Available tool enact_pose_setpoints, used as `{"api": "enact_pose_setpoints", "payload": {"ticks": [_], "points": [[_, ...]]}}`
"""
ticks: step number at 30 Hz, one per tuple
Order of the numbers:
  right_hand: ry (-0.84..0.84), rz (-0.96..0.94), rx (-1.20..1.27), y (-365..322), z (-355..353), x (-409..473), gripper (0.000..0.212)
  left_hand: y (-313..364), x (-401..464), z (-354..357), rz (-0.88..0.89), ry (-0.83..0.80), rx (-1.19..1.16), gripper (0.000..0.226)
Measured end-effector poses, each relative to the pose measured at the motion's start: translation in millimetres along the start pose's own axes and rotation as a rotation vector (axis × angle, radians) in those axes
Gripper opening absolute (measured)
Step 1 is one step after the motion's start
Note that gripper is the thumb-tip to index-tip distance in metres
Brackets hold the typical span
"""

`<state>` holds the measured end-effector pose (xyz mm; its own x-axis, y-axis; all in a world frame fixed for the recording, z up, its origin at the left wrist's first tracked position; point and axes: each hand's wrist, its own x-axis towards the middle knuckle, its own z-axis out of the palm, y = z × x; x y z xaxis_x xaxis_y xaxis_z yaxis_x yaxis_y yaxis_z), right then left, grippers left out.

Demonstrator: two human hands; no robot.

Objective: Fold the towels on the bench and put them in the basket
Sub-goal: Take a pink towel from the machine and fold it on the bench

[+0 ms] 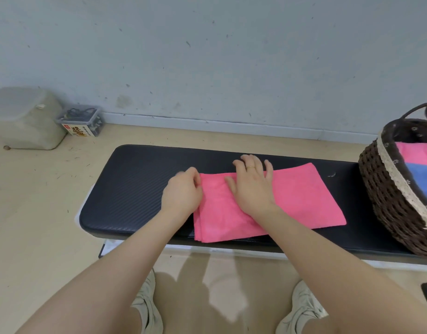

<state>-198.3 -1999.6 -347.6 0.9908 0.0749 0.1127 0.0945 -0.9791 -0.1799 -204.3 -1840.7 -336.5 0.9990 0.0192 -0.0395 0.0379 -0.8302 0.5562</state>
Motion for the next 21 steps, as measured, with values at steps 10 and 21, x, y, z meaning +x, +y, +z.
{"api": "enact_pose_setpoints", "payload": {"ticks": [10, 21], "points": [[-0.377, -0.001, -0.030, 63, -6, -35, 0.064, 4, -14, 33, 0.464, -0.140, 0.425, 0.087], [-0.291, 0.507, 0.059, 141, -29, -66, 0.067, 16, -41, 31, 0.014, -0.047, 0.132, 0.075]]}}
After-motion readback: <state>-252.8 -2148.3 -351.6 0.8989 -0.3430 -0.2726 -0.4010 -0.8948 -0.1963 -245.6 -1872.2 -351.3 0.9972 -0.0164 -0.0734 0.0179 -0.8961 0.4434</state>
